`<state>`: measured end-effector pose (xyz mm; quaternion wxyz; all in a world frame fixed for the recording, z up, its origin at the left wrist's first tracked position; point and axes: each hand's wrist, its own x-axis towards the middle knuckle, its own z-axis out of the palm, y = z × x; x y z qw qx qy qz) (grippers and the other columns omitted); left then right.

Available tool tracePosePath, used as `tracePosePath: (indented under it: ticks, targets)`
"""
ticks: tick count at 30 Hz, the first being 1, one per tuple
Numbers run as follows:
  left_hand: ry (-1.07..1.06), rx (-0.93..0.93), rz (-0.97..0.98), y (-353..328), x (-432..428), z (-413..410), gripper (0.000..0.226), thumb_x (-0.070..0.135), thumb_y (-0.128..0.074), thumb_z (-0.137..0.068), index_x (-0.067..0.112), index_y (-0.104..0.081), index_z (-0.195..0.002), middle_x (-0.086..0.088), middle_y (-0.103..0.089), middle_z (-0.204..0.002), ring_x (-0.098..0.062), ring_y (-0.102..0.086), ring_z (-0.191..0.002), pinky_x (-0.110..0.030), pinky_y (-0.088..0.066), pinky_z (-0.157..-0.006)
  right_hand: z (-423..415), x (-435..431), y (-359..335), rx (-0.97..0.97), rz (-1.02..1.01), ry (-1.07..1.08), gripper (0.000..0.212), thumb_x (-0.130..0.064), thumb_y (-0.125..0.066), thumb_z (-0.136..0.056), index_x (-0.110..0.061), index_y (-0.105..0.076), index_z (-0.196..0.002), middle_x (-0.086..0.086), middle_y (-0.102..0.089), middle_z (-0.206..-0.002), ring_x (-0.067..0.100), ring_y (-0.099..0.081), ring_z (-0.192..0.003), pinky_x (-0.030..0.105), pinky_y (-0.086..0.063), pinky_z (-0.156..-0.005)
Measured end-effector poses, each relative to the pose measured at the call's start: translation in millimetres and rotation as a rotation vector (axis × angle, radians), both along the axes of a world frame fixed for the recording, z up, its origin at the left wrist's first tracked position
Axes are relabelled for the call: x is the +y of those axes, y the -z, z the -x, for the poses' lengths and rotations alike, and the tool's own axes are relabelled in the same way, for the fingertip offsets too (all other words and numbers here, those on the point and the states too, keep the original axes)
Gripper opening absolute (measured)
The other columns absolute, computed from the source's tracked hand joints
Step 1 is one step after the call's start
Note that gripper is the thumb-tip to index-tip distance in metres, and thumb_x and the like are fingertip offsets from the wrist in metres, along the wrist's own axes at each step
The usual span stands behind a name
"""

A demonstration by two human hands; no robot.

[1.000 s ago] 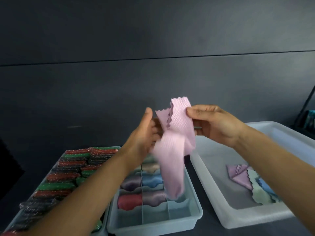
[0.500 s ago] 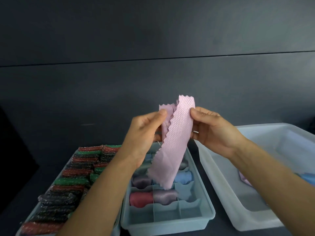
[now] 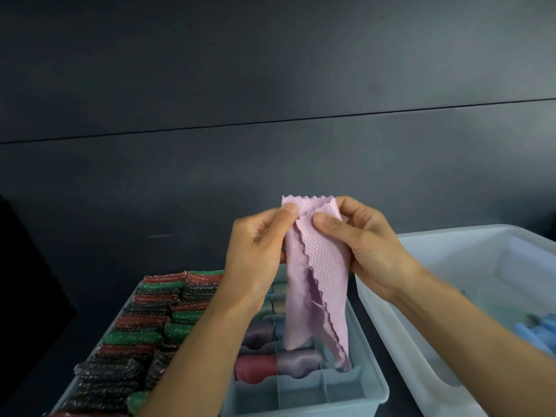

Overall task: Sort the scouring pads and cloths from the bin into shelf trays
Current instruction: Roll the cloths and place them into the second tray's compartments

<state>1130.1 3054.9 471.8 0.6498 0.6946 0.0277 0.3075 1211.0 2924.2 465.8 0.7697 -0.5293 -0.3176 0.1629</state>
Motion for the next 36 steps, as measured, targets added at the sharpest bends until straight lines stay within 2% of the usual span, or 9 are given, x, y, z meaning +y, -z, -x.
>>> tracePosePath:
  ticks: [6,8,10,14,17,20,23,30,36]
  targets:
    - [-0.07,-0.011,-0.073,-10,13,0,0.063,0.042,-0.061,-0.089,-0.02,-0.051,-0.085,-0.04,-0.053,-0.074,-0.026,-0.048,-0.068,-0.047,-0.046,-0.055,7,-5,5,-0.287,0.149,0.284,0.062,-0.048,-0.078,-0.073,-0.024,-0.05,-0.122,-0.003,-0.06,-0.116,0.008,-0.062,-0.103,0.02,-0.051,-0.08]
    - [-0.074,-0.001,-0.083,-10,12,-1,0.051,0.031,-0.059,-0.095,-0.019,-0.053,-0.082,-0.04,-0.053,-0.074,-0.026,-0.053,-0.064,-0.054,-0.053,-0.054,18,-2,9,-0.32,0.189,0.183,0.073,-0.036,-0.082,-0.069,-0.024,-0.046,-0.131,-0.013,-0.06,-0.121,-0.001,-0.059,-0.11,0.013,-0.048,-0.083]
    - [-0.066,0.017,-0.122,-10,8,-1,0.042,0.022,-0.058,-0.097,-0.015,-0.058,-0.078,-0.038,-0.056,-0.074,-0.025,-0.058,-0.06,-0.043,-0.057,-0.055,28,5,14,-0.362,0.248,0.127,0.086,-0.017,-0.087,-0.066,-0.025,-0.04,-0.138,-0.019,-0.059,-0.122,-0.008,-0.057,-0.11,0.008,-0.045,-0.085]
    - [0.006,0.029,-0.177,-10,15,3,0.045,0.022,-0.057,-0.098,-0.021,-0.055,-0.085,-0.039,-0.054,-0.074,-0.026,-0.054,-0.067,-0.043,-0.061,-0.059,26,15,21,-0.286,0.154,0.249,0.048,-0.003,-0.071,-0.083,-0.02,-0.057,-0.125,-0.014,-0.069,-0.108,0.001,-0.065,-0.098,0.014,-0.05,-0.082]
    - [-0.006,0.016,-0.244,-12,27,10,0.054,0.03,-0.056,-0.097,-0.021,-0.049,-0.079,-0.033,-0.049,-0.068,-0.027,-0.045,-0.064,-0.041,-0.053,-0.054,16,12,25,-0.197,0.178,0.376,0.006,-0.01,-0.068,-0.082,-0.005,-0.066,-0.084,0.001,-0.06,-0.072,0.015,-0.054,-0.066,0.031,-0.044,-0.063]
    - [-0.018,-0.003,-0.334,-12,31,17,0.059,0.036,-0.056,-0.096,-0.015,-0.041,-0.072,-0.031,-0.039,-0.067,-0.039,-0.038,-0.059,-0.043,-0.039,-0.056,7,7,25,-0.068,0.183,0.337,0.022,-0.015,-0.074,-0.075,0.004,-0.063,-0.079,0.014,-0.06,-0.073,0.024,-0.053,-0.065,0.038,-0.044,-0.059]
    - [0.0,-0.003,-0.334,-10,32,21,0.057,0.032,-0.056,-0.098,-0.012,-0.037,-0.068,-0.03,-0.033,-0.067,-0.041,-0.032,-0.061,-0.036,-0.032,-0.062,6,1,22,0.016,0.233,0.2,0.03,-0.018,-0.079,-0.073,0.006,-0.069,-0.088,0.018,-0.072,-0.092,0.029,-0.065,-0.082,0.041,-0.052,-0.078]
    - [0.103,0.048,-0.263,-10,37,25,0.056,0.034,-0.053,-0.097,-0.02,-0.049,-0.083,-0.035,-0.046,-0.078,-0.025,-0.045,-0.072,-0.039,-0.044,-0.067,-3,-7,21,0.099,0.16,-0.077,0.049,-0.037,-0.084,-0.055,-0.009,-0.07,-0.094,0.005,-0.069,-0.091,0.015,-0.063,-0.082,0.025,-0.046,-0.074]
    - [0.1,0.068,-0.24,-8,44,24,0.044,0.028,-0.052,-0.098,-0.011,-0.059,-0.079,-0.01,-0.056,-0.068,-0.011,-0.055,-0.061,-0.02,-0.048,-0.058,-3,-9,17,0.169,0.077,-0.083,0.014,-0.01,-0.071,-0.069,-0.008,-0.067,-0.082,0.006,-0.07,-0.082,0.015,-0.065,-0.072,0.02,-0.05,-0.063]
